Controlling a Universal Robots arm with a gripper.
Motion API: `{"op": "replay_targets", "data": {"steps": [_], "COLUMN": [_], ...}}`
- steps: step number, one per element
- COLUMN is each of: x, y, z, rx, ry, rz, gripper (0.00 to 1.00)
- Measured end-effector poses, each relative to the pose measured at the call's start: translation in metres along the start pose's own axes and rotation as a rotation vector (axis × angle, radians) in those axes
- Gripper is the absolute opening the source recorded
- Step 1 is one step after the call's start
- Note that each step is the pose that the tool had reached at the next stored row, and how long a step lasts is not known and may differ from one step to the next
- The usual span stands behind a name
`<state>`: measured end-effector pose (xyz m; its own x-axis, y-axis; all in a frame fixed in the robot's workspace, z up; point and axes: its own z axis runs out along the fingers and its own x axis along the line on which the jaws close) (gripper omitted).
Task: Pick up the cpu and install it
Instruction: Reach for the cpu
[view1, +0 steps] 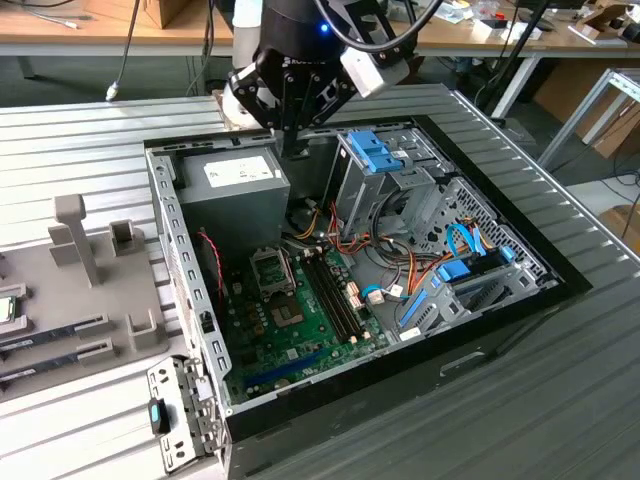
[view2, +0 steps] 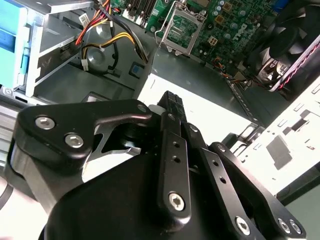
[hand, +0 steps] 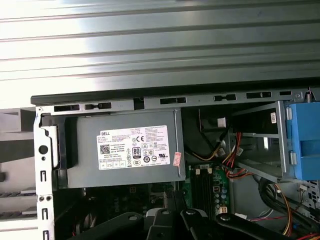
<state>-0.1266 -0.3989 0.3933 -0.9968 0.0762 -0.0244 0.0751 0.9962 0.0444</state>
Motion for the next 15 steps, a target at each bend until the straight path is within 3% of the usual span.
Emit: {"op": "replay_targets", "data": {"steps": [15], "x": [0.0066], "y": [-0.0005], "z": [-0.0002], "rx": [0.0000], "ry": [0.0000], "rz": [0.000], "gripper": [0.11]}}
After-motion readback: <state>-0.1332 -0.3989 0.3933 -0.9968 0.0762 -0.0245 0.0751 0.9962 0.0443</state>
